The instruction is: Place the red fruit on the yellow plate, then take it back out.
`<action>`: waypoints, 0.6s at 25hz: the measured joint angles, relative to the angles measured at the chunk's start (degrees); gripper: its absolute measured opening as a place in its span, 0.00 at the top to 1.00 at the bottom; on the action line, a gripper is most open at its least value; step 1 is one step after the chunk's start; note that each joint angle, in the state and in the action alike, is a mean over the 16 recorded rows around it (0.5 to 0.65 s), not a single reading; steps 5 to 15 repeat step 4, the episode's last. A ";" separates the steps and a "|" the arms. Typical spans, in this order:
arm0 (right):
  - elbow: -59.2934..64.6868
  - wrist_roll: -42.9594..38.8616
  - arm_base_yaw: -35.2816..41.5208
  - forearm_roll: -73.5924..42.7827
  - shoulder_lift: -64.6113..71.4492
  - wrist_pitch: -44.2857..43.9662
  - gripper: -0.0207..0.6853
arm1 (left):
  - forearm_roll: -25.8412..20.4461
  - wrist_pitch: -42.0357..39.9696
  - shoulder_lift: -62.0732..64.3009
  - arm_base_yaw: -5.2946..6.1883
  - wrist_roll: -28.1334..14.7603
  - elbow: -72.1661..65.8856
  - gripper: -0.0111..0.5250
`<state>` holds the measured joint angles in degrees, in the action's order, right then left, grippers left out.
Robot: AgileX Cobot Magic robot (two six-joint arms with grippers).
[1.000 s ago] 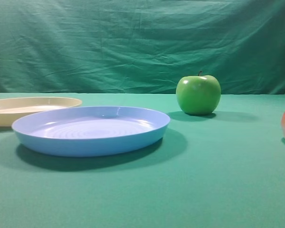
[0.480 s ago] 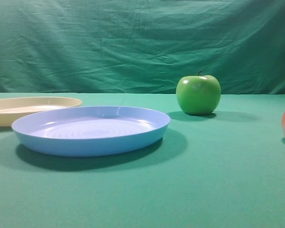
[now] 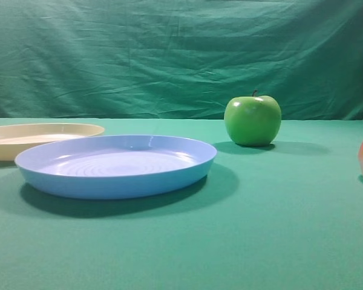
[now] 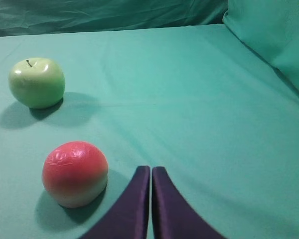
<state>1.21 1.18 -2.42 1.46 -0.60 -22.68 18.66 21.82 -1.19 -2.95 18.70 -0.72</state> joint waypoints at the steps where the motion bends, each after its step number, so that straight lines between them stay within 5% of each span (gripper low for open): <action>1: 0.00 0.00 0.00 0.00 0.00 0.01 0.97 | 0.00 0.00 0.00 0.00 0.00 0.00 0.98; 15: 0.00 0.00 0.00 0.00 0.00 0.01 0.97 | 0.00 0.00 0.00 0.00 0.00 0.00 0.98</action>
